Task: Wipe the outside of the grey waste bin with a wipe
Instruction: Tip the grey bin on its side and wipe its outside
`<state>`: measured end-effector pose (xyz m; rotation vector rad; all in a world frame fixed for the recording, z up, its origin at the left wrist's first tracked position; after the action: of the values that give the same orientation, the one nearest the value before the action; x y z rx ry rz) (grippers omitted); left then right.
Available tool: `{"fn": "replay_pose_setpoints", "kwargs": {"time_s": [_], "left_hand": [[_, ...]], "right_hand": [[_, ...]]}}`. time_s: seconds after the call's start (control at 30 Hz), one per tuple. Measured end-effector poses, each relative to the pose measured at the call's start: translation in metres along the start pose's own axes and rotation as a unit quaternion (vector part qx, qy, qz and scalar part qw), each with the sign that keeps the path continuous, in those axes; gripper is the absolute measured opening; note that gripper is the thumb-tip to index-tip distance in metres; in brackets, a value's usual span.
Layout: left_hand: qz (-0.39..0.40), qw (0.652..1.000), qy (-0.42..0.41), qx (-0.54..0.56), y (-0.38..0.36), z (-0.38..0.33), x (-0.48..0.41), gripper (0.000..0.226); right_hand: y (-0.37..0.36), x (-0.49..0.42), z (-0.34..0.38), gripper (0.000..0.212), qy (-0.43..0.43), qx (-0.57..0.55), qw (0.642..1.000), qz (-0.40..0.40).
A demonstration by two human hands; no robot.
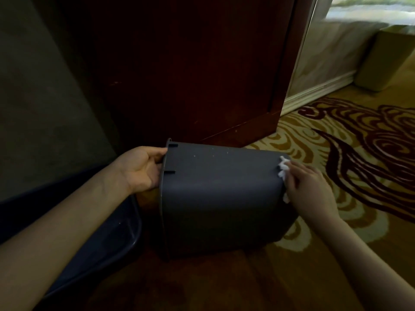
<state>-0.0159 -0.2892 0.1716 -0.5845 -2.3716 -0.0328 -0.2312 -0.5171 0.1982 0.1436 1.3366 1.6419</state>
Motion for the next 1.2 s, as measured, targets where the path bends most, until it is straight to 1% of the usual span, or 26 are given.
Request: {"fn": "replay_pose_setpoints", "kwargs": {"time_s": [0.17, 0.23, 0.3, 0.37, 0.47, 0.53, 0.6, 0.67, 0.77, 0.9, 1.03, 1.1, 1.2], "left_hand": [[-0.019, 0.999, 0.0, -0.03, 0.004, -0.007, 0.0, 0.023], [-0.027, 0.999, 0.003, -0.043, 0.005, -0.006, 0.001, 0.021], [-0.031, 0.998, 0.007, -0.047, 0.006, -0.004, 0.001, 0.02], [-0.037, 0.998, 0.007, -0.052, 0.01, 0.0, 0.0, 0.018], [-0.036, 0.998, 0.012, -0.05, 0.012, 0.005, 0.0, 0.019], [-0.028, 0.998, 0.015, -0.046, 0.012, 0.009, 0.0, 0.018], [-0.022, 0.998, 0.014, -0.055, 0.012, 0.012, 0.001, 0.017], [-0.016, 0.998, 0.013, -0.061, 0.01, 0.014, 0.0, 0.016], [-0.014, 0.998, 0.006, -0.064, 0.009, 0.013, -0.002, 0.016], [-0.022, 0.996, 0.005, -0.083, 0.01, 0.01, -0.004, 0.016], [-0.039, 0.995, 0.009, -0.092, 0.009, 0.008, -0.005, 0.017], [-0.046, 0.995, 0.002, -0.086, 0.006, 0.004, -0.006, 0.016], [-0.065, 0.995, -0.01, -0.079, 0.001, -0.01, -0.009, 0.019]], "right_hand": [[0.002, -0.003, -0.009, 0.034, -0.021, -0.002, 1.0, 0.024], [0.009, -0.006, -0.001, 0.029, -0.048, -0.047, 0.998, 0.006], [0.017, -0.011, 0.021, 0.025, -0.05, -0.092, 0.994, -0.021], [0.016, -0.013, 0.063, 0.026, -0.015, -0.138, 0.99, -0.026], [0.004, -0.01, 0.141, 0.035, 0.089, -0.182, 0.979, -0.009], [-0.018, 0.002, 0.185, 0.041, 0.175, -0.154, 0.971, 0.048], [-0.046, 0.018, 0.204, 0.041, 0.223, -0.104, 0.962, 0.119], [-0.06, 0.027, 0.198, 0.042, 0.225, -0.101, 0.957, 0.152], [-0.055, 0.02, 0.163, 0.041, 0.189, -0.092, 0.97, 0.125], [-0.049, -0.002, 0.085, 0.041, 0.083, -0.051, 0.989, 0.113], [-0.041, -0.015, 0.022, 0.042, 0.016, -0.01, 0.995, 0.096], [-0.036, -0.017, 0.001, 0.04, -0.015, 0.008, 0.997, 0.077], [-0.031, -0.016, -0.007, 0.039, -0.024, 0.014, 0.998, 0.057]]}}
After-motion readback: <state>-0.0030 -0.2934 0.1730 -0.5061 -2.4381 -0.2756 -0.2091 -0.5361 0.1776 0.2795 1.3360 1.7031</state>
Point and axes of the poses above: each hand's wrist, its own x-axis away from the middle knuckle, its own y-axis out of the back of the hand, z = x × y, the point moved 10 cm from there along -x, towards the middle knuckle, and after that the axes turned 13 degrees about -z, right-handed, at the moved point
